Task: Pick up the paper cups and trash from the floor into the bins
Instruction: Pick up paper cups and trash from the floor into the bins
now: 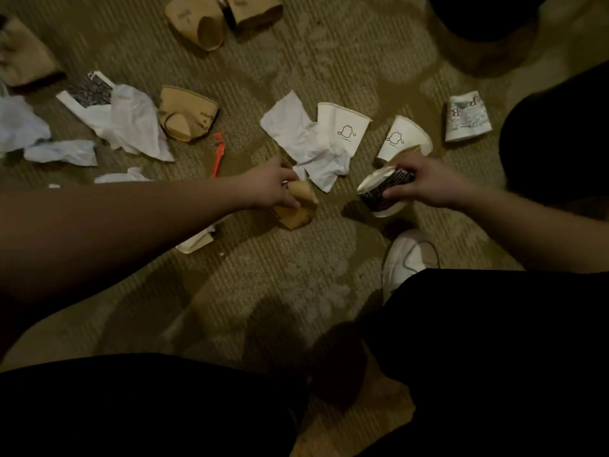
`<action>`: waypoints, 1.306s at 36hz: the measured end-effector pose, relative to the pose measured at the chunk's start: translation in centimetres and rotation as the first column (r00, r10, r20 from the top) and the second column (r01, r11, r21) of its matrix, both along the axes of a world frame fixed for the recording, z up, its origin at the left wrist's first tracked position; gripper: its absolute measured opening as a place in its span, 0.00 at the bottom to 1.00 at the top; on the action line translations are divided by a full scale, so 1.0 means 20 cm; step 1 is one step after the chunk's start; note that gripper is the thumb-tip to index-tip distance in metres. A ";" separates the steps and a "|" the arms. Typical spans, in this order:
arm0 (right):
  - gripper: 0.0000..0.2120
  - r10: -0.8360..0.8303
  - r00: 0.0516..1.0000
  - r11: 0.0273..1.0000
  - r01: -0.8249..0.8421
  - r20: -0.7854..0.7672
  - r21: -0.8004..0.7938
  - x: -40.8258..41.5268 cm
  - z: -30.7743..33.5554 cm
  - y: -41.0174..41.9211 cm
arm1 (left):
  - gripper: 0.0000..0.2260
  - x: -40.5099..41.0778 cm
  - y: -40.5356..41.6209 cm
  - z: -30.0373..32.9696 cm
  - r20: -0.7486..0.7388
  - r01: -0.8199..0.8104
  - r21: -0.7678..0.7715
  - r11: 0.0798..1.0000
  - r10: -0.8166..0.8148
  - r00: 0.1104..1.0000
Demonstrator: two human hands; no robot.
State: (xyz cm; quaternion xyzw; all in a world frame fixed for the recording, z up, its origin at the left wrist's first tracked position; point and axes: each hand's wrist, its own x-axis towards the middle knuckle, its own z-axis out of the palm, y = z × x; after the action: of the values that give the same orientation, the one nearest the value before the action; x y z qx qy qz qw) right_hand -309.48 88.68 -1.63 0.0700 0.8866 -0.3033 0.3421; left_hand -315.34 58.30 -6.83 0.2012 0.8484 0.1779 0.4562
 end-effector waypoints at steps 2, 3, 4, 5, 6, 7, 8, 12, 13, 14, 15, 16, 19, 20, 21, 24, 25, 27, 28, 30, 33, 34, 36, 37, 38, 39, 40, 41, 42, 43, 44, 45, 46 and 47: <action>0.24 -0.041 0.999 0.999 0.041 0.000 -0.017 -0.03 -0.01 0.09 | 0.29 -0.02 0.01 -0.02 -0.005 -0.009 -0.038 0.999 0.008 1.000; 0.25 -0.077 0.997 0.997 0.077 0.007 -0.018 -0.04 -0.01 0.13 | 0.28 -0.03 0.02 -0.03 -0.012 -0.016 -0.050 0.999 0.015 1.000; 0.27 -0.111 0.994 0.994 0.111 0.023 -0.011 -0.05 -0.01 0.17 | 0.28 -0.03 0.03 -0.04 -0.025 -0.027 -0.056 0.998 0.026 0.999; 0.29 -0.131 0.991 0.991 0.131 0.040 -0.002 -0.05 -0.03 0.20 | 0.26 -0.03 0.05 -0.05 -0.045 -0.039 -0.055 0.998 0.036 0.998; 0.31 -0.136 0.990 0.991 0.135 0.050 0.010 -0.05 -0.04 0.21 | 0.24 -0.03 0.06 -0.06 -0.063 -0.050 -0.053 0.997 0.047 0.997; 0.33 -0.130 0.990 0.991 0.129 0.047 0.029 -0.04 -0.06 0.22 | 0.23 -0.02 0.07 -0.06 -0.077 -0.059 -0.048 0.997 0.055 0.996; 0.34 -0.127 0.992 0.991 0.125 0.025 0.049 -0.04 -0.07 0.22 | 0.22 -0.02 0.09 -0.06 -0.083 -0.065 -0.044 0.997 0.061 0.995; 0.33 -0.172 0.981 0.979 0.180 -0.088 0.098 -0.02 -0.11 0.18 | 0.18 0.02 0.13 -0.06 -0.078 -0.107 -0.011 0.994 0.106 0.991; 0.32 -0.177 0.980 0.977 0.186 -0.090 0.105 -0.01 -0.11 0.18 | 0.17 0.03 0.13 -0.06 -0.057 -0.138 -0.002 0.990 0.138 0.989; 0.32 -0.184 0.979 0.975 0.193 -0.086 0.113 -0.01 -0.12 0.19 | 0.17 0.04 0.13 -0.06 -0.039 -0.163 0.005 0.987 0.163 0.986; 0.32 -0.191 0.978 0.972 0.201 -0.084 0.119 -0.01 -0.12 0.20 | 0.18 0.05 0.13 -0.06 -0.029 -0.181 0.012 0.983 0.181 0.983; 0.31 -0.198 0.977 0.971 0.207 -0.081 0.122 0.00 -0.12 0.21 | 0.19 0.05 0.13 -0.06 -0.018 -0.194 0.015 0.981 0.194 0.981; 0.30 -0.218 0.972 0.965 0.229 -0.092 0.131 0.02 -0.13 0.21 | 0.24 0.05 0.13 -0.04 0.005 -0.227 0.010 0.974 0.227 0.974; 0.29 -0.233 0.967 0.961 0.245 -0.104 0.131 0.03 -0.13 0.20 | 0.26 0.05 0.13 -0.03 0.014 -0.238 0.002 0.971 0.238 0.971; 0.28 -0.250 0.962 0.957 0.263 -0.113 0.121 0.03 -0.13 0.19 | 0.27 0.05 0.14 -0.02 0.025 -0.245 -0.004 0.969 0.246 0.969; 0.24 -0.269 0.955 0.956 0.280 -0.121 0.084 0.05 -0.12 0.16 | 0.27 0.05 0.14 -0.01 0.077 -0.205 -0.023 0.979 0.206 0.976; 0.23 -0.280 0.953 0.955 0.288 -0.115 0.064 0.06 -0.11 0.16 | 0.25 0.05 0.14 -0.01 0.093 -0.182 -0.028 0.983 0.184 0.978; 0.23 -0.299 0.949 0.953 0.303 -0.096 0.027 0.06 -0.09 0.14 | 0.23 0.06 0.14 0.01 0.130 -0.161 -0.017 0.987 0.162 0.978; 0.24 -0.299 0.950 0.953 0.302 -0.086 0.025 0.07 -0.08 0.14 | 0.22 0.06 0.14 0.01 0.150 -0.163 -0.001 0.987 0.161 0.975; 0.27 -0.288 0.955 0.956 0.291 -0.078 0.036 0.08 -0.08 0.13 | 0.19 0.06 0.15 0.03 0.162 -0.173 0.035 0.984 0.166 0.973; 0.31 -0.268 0.960 0.962 0.272 -0.085 0.031 0.08 -0.08 0.13 | 0.17 0.01 0.17 0.04 0.106 -0.172 0.098 0.980 0.162 0.981; 0.33 -0.265 0.961 0.963 0.268 -0.082 0.019 0.08 -0.08 0.13 | 0.18 -0.02 0.17 0.03 0.060 -0.168 0.113 0.979 0.162 0.985; 0.39 -0.266 0.960 0.963 0.268 -0.087 0.015 0.08 -0.07 0.13 | 0.22 -0.07 0.18 0.03 -0.032 -0.192 0.121 0.974 0.197 0.980; 0.41 -0.268 0.959 0.962 0.272 -0.094 0.024 0.08 -0.07 0.13 | 0.23 -0.10 0.18 0.03 -0.081 -0.210 0.118 0.971 0.221 0.972; 0.43 -0.268 0.958 0.962 0.273 -0.101 0.033 0.09 -0.08 0.13 | 0.23 -0.13 0.19 0.03 -0.124 -0.221 0.106 0.970 0.233 0.965; 0.44 -0.266 0.958 0.962 0.272 -0.108 0.038 0.09 -0.08 0.13 | 0.24 -0.15 0.19 0.02 -0.154 -0.223 0.084 0.971 0.233 0.960; 0.44 -0.266 0.957 0.961 0.272 -0.117 0.041 0.10 -0.08 0.13 | 0.24 -0.18 0.20 0.01 -0.174 -0.223 0.064 0.973 0.231 0.957; 0.45 -0.271 0.954 0.959 0.279 -0.127 0.043 0.10 -0.09 0.13 | 0.25 -0.20 0.21 0.00 -0.184 -0.221 0.046 0.974 0.226 0.957; 0.45 -0.277 0.951 0.957 0.285 -0.138 0.044 0.10 -0.09 0.13 | 0.25 -0.21 0.22 -0.01 -0.189 -0.217 0.033 0.976 0.220 0.957; 0.45 -0.282 0.949 0.956 0.291 -0.143 0.042 0.11 -0.09 0.13 | 0.26 -0.22 0.24 -0.02 -0.190 -0.215 0.022 0.976 0.215 0.958; 0.44 -0.285 0.948 0.955 0.294 -0.143 0.041 0.11 -0.10 0.13 | 0.27 -0.23 0.25 -0.03 -0.186 -0.215 0.013 0.977 0.214 0.959; 0.43 -0.290 0.947 0.954 0.298 -0.136 0.039 0.11 -0.10 0.13 | 0.28 -0.23 0.26 -0.03 -0.183 -0.215 0.005 0.977 0.212 0.960; 0.42 -0.301 0.946 0.951 0.307 -0.122 0.033 0.11 -0.10 0.13 | 0.28 -0.24 0.28 -0.04 -0.187 -0.214 0.002 0.977 0.211 0.959; 0.40 -0.315 0.944 0.947 0.319 -0.101 0.026 0.11 -0.10 0.13 | 0.27 -0.24 0.28 -0.04 -0.191 -0.213 0.001 0.977 0.210 0.959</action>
State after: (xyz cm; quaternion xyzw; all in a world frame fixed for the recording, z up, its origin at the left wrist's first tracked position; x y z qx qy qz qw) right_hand -307.25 91.29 -3.54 0.2041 0.8854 -0.3388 0.2443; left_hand -320.08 63.97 -7.67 0.1210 0.9063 0.1973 0.3535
